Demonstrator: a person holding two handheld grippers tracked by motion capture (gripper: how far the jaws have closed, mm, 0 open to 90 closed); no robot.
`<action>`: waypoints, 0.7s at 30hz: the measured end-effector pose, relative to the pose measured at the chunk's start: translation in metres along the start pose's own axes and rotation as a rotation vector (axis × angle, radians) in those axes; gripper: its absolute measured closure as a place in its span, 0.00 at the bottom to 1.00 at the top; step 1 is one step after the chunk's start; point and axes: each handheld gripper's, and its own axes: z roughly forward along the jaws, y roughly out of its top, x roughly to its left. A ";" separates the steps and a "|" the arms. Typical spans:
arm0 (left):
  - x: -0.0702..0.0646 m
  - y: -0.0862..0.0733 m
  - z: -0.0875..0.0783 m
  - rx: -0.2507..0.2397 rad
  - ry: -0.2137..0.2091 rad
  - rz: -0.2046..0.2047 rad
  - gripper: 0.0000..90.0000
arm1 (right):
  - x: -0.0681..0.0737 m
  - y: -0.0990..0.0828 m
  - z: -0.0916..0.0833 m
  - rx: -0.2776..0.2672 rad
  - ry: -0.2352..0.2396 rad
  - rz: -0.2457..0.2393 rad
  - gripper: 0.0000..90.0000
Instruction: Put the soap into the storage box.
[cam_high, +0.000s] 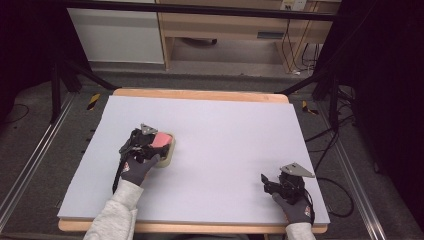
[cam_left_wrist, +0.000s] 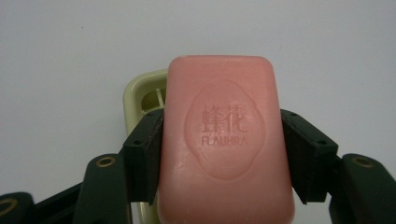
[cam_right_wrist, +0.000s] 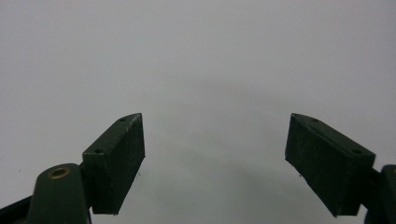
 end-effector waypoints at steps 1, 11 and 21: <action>0.000 0.000 0.001 0.000 0.000 -0.002 0.41 | 0.000 0.000 0.000 0.000 0.000 0.000 0.22; 0.003 -0.004 0.011 0.023 0.020 -0.005 0.41 | 0.000 0.000 0.000 0.002 0.003 0.000 0.22; 0.004 -0.006 0.016 0.034 0.025 -0.009 0.41 | 0.000 0.000 0.000 0.000 0.002 -0.002 0.22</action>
